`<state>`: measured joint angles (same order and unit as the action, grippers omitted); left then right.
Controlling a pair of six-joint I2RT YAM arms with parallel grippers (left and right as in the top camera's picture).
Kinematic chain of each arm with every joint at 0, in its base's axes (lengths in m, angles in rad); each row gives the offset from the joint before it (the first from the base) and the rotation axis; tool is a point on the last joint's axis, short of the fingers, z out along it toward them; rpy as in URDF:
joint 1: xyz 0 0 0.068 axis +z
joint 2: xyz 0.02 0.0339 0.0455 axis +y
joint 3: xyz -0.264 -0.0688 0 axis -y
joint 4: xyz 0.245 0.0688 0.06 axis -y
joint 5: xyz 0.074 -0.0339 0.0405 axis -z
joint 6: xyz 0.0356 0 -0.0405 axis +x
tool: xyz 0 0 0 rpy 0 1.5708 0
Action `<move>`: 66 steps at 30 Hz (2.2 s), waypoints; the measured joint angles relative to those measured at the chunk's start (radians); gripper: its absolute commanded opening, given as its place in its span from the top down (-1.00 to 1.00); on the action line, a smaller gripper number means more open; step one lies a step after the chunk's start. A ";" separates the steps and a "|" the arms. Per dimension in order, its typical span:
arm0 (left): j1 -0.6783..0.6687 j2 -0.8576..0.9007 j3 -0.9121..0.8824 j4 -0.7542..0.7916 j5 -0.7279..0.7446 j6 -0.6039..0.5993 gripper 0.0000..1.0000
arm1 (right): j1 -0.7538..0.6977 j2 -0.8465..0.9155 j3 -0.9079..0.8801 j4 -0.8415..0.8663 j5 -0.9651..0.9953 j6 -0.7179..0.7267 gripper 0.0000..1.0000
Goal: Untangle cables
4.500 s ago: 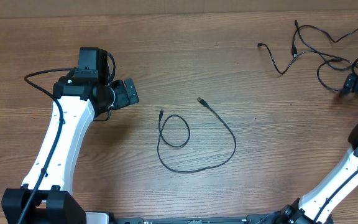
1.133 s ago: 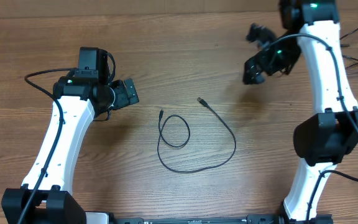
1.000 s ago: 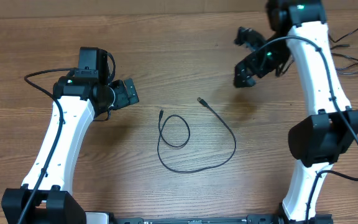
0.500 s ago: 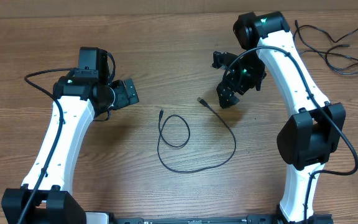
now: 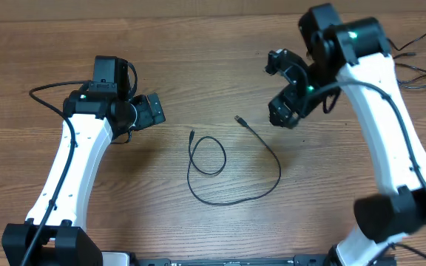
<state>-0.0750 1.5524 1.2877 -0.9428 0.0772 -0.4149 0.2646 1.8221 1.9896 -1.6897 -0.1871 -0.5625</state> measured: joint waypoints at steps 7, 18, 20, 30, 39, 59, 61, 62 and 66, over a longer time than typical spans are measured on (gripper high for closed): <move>0.000 0.000 0.000 0.003 -0.001 0.000 -0.99 | 0.034 -0.120 -0.331 0.142 -0.007 0.013 -1.00; 0.000 0.000 0.000 0.003 0.000 0.000 -0.99 | 0.211 -0.237 -0.723 0.397 -0.011 0.047 -0.99; 0.000 0.000 0.000 0.002 0.000 0.000 -0.99 | 0.260 -0.237 -0.776 0.426 -0.011 0.056 -1.00; 0.000 0.000 0.000 0.003 0.000 0.000 -0.99 | 0.560 -0.237 -0.904 0.631 -0.019 0.126 -1.00; 0.000 0.000 0.000 0.004 0.000 0.000 -0.99 | 0.626 -0.238 -1.003 0.852 0.019 0.165 -1.00; 0.000 0.000 0.000 0.003 0.000 0.000 -0.99 | 0.625 -0.238 -1.172 1.081 0.075 0.169 -1.00; 0.000 0.000 0.000 0.003 0.000 0.000 -0.99 | 0.625 -0.238 -1.183 1.088 0.075 0.170 -1.00; 0.000 0.000 0.000 0.003 0.000 0.000 -0.99 | 0.625 -0.238 -1.186 1.088 0.076 0.169 -1.00; 0.000 0.000 0.000 0.003 0.000 0.000 -0.99 | 0.625 -0.237 -1.186 1.099 0.076 0.169 -1.00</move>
<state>-0.0750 1.5524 1.2877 -0.9394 0.0769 -0.4149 0.8898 1.5856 0.8036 -0.5903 -0.1116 -0.3935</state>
